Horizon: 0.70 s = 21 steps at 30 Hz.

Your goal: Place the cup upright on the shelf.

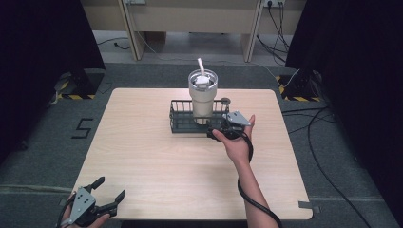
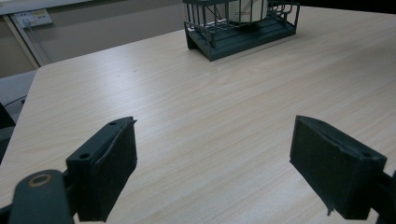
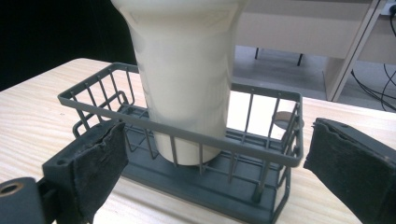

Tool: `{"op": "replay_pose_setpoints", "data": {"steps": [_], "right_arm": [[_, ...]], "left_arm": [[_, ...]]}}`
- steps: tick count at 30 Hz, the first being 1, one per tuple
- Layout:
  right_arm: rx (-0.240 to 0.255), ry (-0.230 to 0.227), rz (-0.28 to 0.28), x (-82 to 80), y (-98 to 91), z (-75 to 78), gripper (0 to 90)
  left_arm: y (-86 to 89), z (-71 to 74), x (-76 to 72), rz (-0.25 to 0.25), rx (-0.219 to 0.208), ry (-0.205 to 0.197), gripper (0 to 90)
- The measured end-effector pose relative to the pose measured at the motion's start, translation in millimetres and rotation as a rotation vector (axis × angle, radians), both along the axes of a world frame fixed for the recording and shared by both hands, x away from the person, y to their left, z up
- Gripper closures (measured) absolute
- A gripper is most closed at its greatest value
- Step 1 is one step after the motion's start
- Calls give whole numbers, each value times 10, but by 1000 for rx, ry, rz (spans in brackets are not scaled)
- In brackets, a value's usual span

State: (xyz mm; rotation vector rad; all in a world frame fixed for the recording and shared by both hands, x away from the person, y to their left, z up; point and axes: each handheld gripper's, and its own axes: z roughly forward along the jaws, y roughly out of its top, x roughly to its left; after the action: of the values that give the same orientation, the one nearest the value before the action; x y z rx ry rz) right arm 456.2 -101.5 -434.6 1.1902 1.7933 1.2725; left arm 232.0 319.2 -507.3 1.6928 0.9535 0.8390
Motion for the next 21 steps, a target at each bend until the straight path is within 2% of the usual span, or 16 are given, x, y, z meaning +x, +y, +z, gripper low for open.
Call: {"op": "replay_pose_setpoints", "data": {"steps": [5,14,21], "right_arm": [[-5,-2,-8,-37,-61,2,54],[21,4,-24,-150,-212,-29,60],[13,4,-32,-209,-294,-21,60]], "left_arm": [[-2,-2,0,0,1,0,141],[-4,-1,0,1,3,1,141],[-4,-1,0,2,2,1,141]]}}
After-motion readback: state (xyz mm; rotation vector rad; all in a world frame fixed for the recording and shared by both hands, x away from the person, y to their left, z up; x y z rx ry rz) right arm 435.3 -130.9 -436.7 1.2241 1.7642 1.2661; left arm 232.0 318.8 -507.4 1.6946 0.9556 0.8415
